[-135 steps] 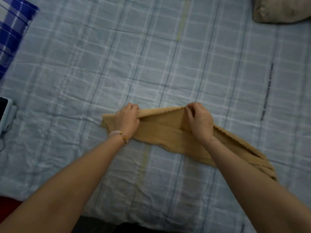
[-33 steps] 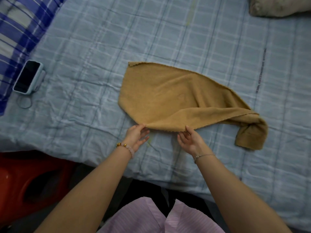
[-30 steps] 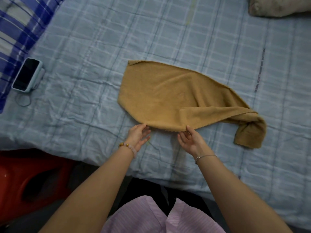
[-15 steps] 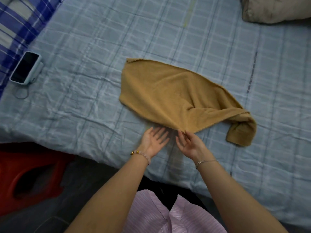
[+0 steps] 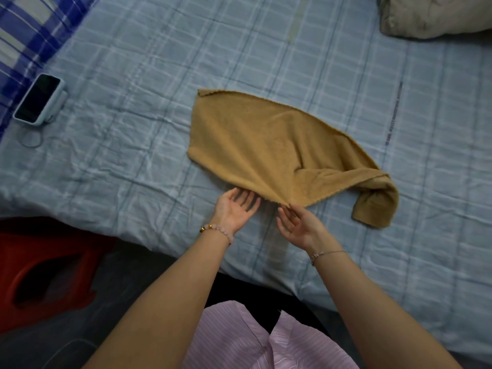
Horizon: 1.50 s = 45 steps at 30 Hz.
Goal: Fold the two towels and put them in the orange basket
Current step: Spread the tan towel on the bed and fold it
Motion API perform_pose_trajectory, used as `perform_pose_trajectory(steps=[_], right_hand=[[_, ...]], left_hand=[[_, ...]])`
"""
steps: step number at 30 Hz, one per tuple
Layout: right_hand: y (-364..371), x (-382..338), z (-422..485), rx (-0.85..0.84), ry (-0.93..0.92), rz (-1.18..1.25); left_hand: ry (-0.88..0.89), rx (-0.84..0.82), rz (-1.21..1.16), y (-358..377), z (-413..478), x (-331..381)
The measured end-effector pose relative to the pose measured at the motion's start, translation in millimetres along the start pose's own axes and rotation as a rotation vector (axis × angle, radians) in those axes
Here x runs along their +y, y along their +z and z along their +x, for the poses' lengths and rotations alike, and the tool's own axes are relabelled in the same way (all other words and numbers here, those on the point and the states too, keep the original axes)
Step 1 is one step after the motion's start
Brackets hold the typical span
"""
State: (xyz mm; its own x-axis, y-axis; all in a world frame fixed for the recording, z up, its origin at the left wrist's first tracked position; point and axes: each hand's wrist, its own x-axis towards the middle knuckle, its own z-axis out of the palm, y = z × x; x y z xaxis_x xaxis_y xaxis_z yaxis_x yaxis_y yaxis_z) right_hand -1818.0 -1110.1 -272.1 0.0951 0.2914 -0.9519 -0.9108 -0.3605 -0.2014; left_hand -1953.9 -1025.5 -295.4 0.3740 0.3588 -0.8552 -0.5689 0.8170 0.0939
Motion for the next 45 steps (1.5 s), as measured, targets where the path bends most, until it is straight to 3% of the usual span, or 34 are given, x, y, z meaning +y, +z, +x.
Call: perform_pose_trajectory(steps=[11,19,22,31,45], right_hand=[[-8,1,1,0.006,-0.01,-0.078],[-27,21,13,0.144,0.016,-0.228],[-32,29,19,0.197,0.027,-0.306],[-25,32,28,0.287,-0.016,-0.4],[30,26,39,0.209,-0.025,-0.465]], left_hand=[[0.084,0.202,0.151,-12,5,17],[0.192,0.473,0.611,-64,6,14],[0.284,0.528,0.663,-74,8,7],[0.293,0.529,0.747,-84,13,29],[0.369,0.528,0.947,-61,38,70]])
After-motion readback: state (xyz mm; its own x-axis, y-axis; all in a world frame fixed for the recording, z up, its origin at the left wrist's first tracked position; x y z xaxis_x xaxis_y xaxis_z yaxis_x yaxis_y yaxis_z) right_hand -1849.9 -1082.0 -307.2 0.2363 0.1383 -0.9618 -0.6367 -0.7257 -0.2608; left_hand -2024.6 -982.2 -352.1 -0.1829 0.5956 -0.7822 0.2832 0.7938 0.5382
